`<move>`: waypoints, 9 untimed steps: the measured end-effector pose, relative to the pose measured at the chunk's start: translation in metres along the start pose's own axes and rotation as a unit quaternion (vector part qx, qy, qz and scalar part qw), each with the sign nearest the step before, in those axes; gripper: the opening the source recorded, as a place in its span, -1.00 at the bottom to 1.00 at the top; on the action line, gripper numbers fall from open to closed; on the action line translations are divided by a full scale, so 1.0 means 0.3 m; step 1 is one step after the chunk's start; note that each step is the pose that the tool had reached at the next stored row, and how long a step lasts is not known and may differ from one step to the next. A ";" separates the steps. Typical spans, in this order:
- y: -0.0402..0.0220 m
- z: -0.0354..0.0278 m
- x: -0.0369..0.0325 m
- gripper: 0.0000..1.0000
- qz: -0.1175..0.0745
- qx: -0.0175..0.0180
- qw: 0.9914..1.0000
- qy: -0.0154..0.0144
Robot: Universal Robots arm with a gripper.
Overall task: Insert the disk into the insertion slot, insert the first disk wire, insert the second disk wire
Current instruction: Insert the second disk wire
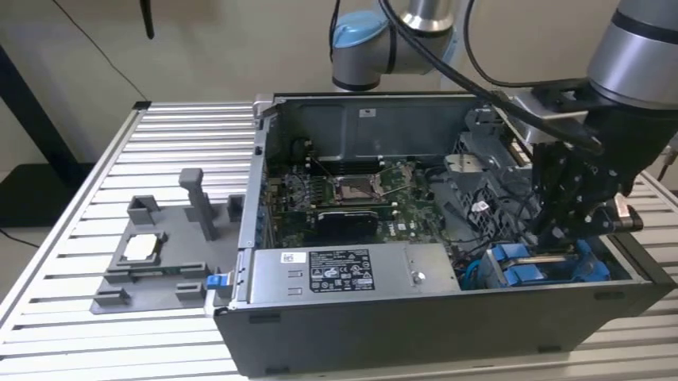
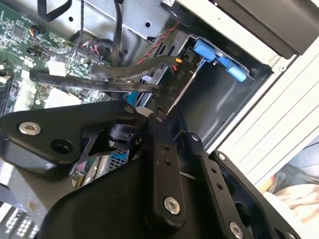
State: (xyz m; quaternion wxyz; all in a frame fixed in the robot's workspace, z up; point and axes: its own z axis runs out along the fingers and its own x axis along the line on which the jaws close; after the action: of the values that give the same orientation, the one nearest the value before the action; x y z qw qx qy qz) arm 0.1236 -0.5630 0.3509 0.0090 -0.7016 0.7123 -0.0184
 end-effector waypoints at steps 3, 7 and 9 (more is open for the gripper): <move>-0.001 -0.027 0.000 -0.53 0.001 0.000 1.000 0.000; -0.002 -0.056 0.001 -0.53 0.002 0.000 1.000 0.000; -0.003 -0.068 0.001 -0.53 0.003 0.000 1.000 0.000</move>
State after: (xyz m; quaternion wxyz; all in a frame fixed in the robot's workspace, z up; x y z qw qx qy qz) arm 0.1236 -0.5630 0.3712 0.0089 -0.6995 0.7143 -0.0185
